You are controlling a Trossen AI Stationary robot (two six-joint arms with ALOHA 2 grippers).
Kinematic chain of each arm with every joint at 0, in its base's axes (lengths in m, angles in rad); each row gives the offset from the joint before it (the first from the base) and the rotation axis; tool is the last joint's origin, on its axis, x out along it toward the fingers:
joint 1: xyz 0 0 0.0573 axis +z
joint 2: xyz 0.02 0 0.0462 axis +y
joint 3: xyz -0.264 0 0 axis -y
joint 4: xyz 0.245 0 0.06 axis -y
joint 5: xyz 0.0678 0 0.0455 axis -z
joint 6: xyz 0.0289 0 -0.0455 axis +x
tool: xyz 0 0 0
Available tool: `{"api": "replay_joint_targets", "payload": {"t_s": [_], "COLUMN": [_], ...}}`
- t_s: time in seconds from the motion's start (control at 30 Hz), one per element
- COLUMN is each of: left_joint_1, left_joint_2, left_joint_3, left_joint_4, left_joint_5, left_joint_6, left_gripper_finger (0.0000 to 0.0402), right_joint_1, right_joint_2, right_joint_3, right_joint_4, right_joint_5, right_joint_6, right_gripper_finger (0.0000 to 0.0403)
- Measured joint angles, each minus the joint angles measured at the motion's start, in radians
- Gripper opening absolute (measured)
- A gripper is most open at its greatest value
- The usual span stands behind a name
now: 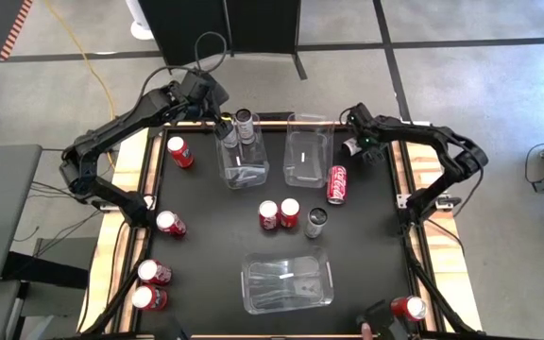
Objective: Sort soda cans
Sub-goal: Put the top white soda can into the left transparent bin
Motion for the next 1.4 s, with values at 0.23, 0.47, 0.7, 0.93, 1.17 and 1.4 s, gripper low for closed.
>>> {"api": "replay_joint_targets", "payload": {"t_s": [0.23, 0.47, 0.7, 0.93, 1.17, 1.4], "left_joint_1": [-0.002, -0.021, -0.061, -0.158, -0.301, -0.432], "left_joint_2": [0.0, 0.0, 0.0, 0.0, 0.0, 0.0], "left_joint_3": [0.0, 0.0, 0.0, 0.0, 0.0, 0.0], "left_joint_4": [-0.001, -0.001, 0.0, 0.008, 0.066, 0.226], "left_joint_5": [0.0, 0.0, 0.129, 0.161, 0.163, 0.119], "left_joint_6": [-0.026, -0.036, -0.054, -0.01, 0.24, 0.32], "left_gripper_finger": [0.0309, 0.0309, 0.0309, 0.0309, 0.0309, 0.0309], "right_joint_1": [0.022, 0.104, 0.217, 0.34, 0.47, 0.583], "right_joint_2": [0.028, -0.062, -0.289, -0.532, -0.615, -0.547], "right_joint_3": [0.002, -0.005, -0.004, -0.002, 0.0, -0.001], "right_joint_4": [0.001, 0.004, 0.027, 0.083, 0.284, 0.324], "right_joint_5": [-0.02, -0.091, -0.109, -0.104, -0.356, -0.56], "right_joint_6": [-0.093, -0.134, -0.165, -0.234, -0.555, -0.788], "right_gripper_finger": [0.0273, 0.0238, 0.0246, 0.0246, 0.0245, 0.0245]}}
